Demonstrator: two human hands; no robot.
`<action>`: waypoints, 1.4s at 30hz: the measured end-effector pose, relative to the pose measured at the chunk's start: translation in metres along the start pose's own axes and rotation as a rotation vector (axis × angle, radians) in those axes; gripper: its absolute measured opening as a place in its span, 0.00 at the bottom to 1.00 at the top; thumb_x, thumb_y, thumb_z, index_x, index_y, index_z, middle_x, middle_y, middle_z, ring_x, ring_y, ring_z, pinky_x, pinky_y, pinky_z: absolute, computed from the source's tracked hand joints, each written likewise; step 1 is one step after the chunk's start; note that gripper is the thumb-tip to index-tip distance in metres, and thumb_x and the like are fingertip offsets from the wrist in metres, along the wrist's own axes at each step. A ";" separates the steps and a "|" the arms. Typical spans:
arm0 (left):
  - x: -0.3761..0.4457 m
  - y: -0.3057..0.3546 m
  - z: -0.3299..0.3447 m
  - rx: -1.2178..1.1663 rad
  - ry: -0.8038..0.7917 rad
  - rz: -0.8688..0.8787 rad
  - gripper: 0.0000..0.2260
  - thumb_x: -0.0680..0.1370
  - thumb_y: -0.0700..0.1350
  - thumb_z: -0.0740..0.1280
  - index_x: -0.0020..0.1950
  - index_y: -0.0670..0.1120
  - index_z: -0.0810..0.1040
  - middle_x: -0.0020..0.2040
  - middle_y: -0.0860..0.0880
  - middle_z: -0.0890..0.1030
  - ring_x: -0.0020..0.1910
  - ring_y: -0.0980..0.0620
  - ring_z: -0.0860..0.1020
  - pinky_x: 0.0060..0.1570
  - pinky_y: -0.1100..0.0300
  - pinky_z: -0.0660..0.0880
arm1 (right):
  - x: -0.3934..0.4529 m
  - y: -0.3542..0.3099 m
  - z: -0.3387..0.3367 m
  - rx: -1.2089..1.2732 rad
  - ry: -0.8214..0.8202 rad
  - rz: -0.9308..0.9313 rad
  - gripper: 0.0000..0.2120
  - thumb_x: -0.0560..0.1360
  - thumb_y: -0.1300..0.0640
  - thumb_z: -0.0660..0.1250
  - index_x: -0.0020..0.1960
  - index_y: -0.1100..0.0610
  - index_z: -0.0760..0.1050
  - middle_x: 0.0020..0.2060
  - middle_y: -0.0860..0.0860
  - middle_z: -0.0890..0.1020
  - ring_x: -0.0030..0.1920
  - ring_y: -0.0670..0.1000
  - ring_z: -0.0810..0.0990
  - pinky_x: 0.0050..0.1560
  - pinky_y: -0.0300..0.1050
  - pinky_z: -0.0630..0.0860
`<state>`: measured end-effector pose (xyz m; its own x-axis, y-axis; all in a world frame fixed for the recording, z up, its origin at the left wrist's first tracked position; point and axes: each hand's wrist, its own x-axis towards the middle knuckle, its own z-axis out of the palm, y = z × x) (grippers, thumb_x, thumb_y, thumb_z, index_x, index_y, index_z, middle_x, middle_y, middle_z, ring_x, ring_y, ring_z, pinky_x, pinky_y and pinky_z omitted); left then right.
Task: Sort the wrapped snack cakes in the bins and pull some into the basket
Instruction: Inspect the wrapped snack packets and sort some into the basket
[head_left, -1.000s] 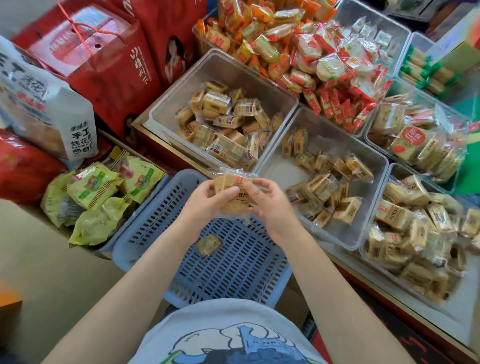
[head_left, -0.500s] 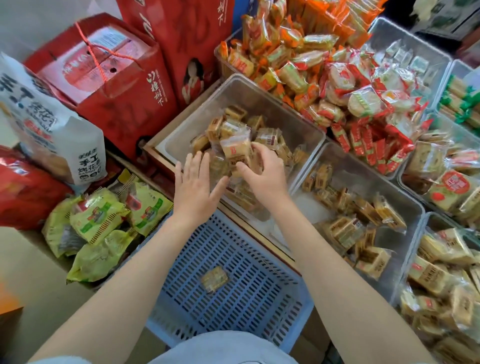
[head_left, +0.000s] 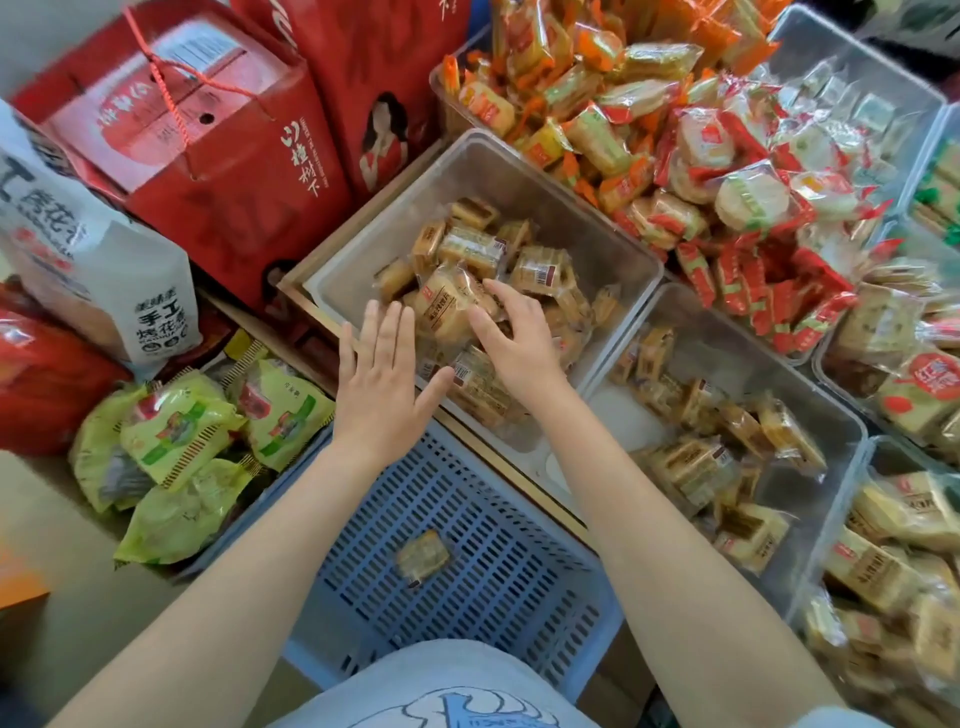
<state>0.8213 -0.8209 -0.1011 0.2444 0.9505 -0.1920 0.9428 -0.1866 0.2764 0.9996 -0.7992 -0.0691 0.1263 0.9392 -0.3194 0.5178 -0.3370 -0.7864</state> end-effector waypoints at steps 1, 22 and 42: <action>-0.001 0.005 -0.003 -0.007 0.002 -0.008 0.43 0.78 0.70 0.36 0.84 0.42 0.41 0.84 0.45 0.40 0.81 0.49 0.33 0.77 0.50 0.27 | -0.009 0.000 -0.010 0.104 0.043 -0.019 0.22 0.82 0.42 0.62 0.75 0.45 0.69 0.71 0.46 0.70 0.70 0.47 0.70 0.71 0.49 0.68; 0.015 0.150 0.044 -0.015 -0.178 0.324 0.40 0.78 0.69 0.40 0.84 0.48 0.40 0.85 0.50 0.46 0.83 0.50 0.42 0.81 0.48 0.45 | -0.002 0.140 -0.101 0.473 0.439 0.422 0.49 0.71 0.41 0.78 0.82 0.48 0.54 0.81 0.51 0.60 0.80 0.54 0.58 0.76 0.52 0.59; 0.012 0.152 0.047 -0.054 -0.153 0.317 0.40 0.79 0.68 0.44 0.85 0.47 0.43 0.85 0.48 0.51 0.83 0.49 0.45 0.80 0.48 0.48 | -0.001 0.150 -0.097 0.505 0.319 0.511 0.17 0.74 0.47 0.77 0.56 0.53 0.78 0.48 0.46 0.80 0.50 0.47 0.78 0.50 0.40 0.72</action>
<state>0.9777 -0.8496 -0.1056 0.5580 0.7984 -0.2264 0.8021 -0.4489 0.3937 1.1596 -0.8439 -0.1359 0.5216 0.6075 -0.5991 -0.1078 -0.6496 -0.7526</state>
